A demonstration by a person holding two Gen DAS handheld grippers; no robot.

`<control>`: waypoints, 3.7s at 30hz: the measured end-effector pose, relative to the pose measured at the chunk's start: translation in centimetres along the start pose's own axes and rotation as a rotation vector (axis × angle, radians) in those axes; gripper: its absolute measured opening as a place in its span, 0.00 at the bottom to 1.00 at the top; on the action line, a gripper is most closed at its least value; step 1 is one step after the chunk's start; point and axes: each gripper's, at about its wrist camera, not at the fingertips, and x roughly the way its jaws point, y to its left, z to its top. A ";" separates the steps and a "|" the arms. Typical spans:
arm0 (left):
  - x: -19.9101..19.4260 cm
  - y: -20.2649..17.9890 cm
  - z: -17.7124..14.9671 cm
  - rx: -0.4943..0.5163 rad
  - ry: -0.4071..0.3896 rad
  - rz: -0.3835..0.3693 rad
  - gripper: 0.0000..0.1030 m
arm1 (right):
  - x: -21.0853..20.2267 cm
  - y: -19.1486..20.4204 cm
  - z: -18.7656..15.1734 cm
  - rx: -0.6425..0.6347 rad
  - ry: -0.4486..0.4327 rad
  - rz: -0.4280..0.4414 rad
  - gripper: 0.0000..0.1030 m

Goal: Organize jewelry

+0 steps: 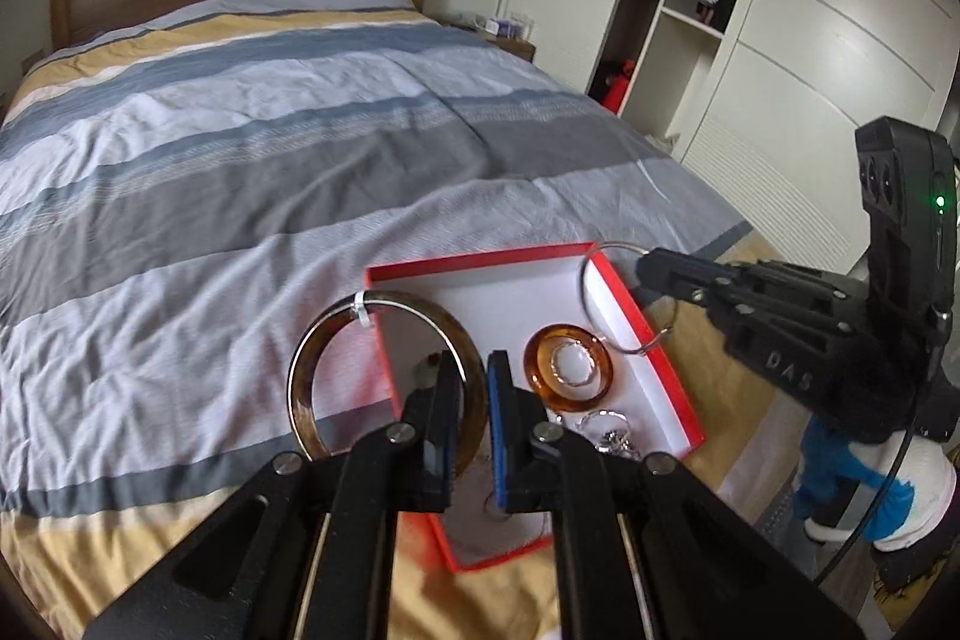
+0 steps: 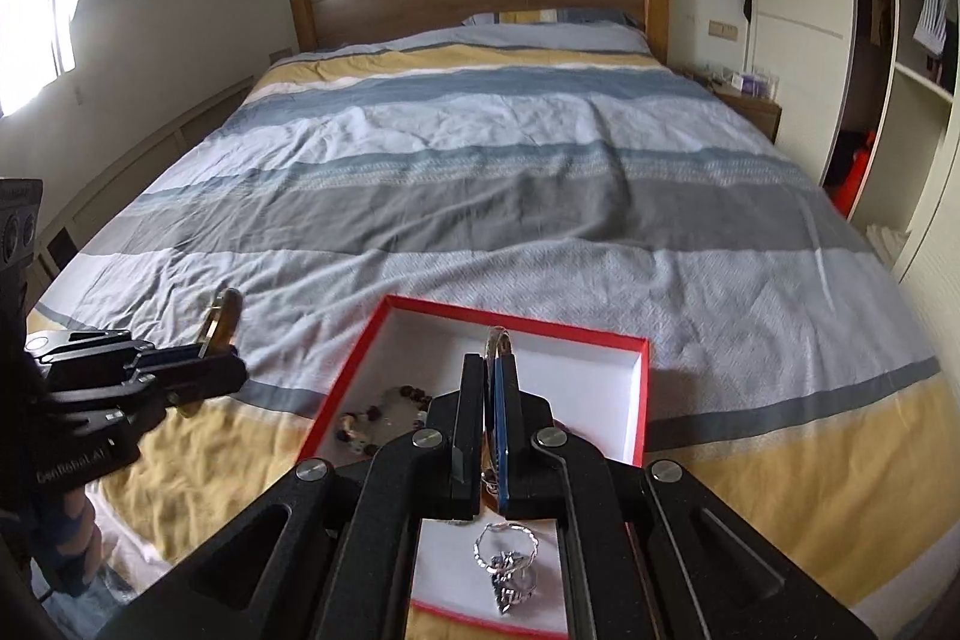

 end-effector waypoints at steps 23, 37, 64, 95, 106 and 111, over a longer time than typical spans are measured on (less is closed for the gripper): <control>13.8 -0.6 -1.2 0.001 0.174 0.002 0.10 | 9.8 -8.1 -2.4 0.148 0.106 -0.001 0.05; 11.5 -0.7 -0.8 -0.041 0.160 0.003 0.31 | 8.2 -6.7 -2.6 0.050 0.128 -0.069 0.28; -15.0 0.5 -11.1 -0.150 -0.060 0.381 0.41 | -11.0 7.7 -8.1 -0.019 0.046 -0.038 0.70; -28.7 2.1 -22.3 -0.223 -0.213 0.705 0.42 | -19.0 14.9 -14.4 -0.015 -0.097 -0.147 0.99; -31.2 1.1 -22.6 -0.238 -0.285 0.676 0.42 | -20.9 15.8 -14.4 -0.026 -0.158 -0.130 0.99; -30.6 1.4 -22.6 -0.247 -0.280 0.662 0.53 | -21.0 16.1 -14.4 -0.041 -0.174 -0.152 0.99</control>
